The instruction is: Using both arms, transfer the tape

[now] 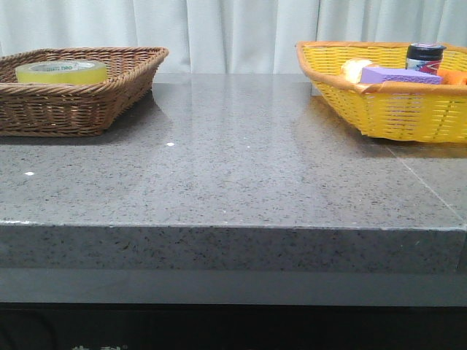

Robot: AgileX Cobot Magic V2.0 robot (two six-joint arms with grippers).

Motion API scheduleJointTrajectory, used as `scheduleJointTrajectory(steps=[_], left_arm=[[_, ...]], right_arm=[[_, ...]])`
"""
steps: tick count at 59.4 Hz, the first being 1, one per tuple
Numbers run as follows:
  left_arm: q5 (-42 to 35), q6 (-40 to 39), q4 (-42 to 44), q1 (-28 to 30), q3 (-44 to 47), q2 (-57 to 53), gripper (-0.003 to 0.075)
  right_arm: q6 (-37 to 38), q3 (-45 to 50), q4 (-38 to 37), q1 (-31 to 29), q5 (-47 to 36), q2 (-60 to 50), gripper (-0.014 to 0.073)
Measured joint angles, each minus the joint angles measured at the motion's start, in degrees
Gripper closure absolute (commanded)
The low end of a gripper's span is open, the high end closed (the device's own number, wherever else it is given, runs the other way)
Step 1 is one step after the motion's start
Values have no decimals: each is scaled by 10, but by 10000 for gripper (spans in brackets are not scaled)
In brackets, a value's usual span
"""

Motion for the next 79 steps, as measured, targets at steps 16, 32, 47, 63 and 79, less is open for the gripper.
scheduleJointTrajectory(steps=[16,32,47,63,79], left_arm=[[0,0,0,0,0,0,741],[0,0,0,0,0,0,741],[0,0,0,0,0,0,741],[0,0,0,0,0,0,741],[0,0,0,0,0,0,741]], right_arm=[[49,0,-23,0,-8,0,662],[66,0,-39,-7,-11,0,662],[67,0,-41,-18,-11,0,662],[68,0,-43,-18,-11,0,662],[68,0,-43,-18,-11,0,662]])
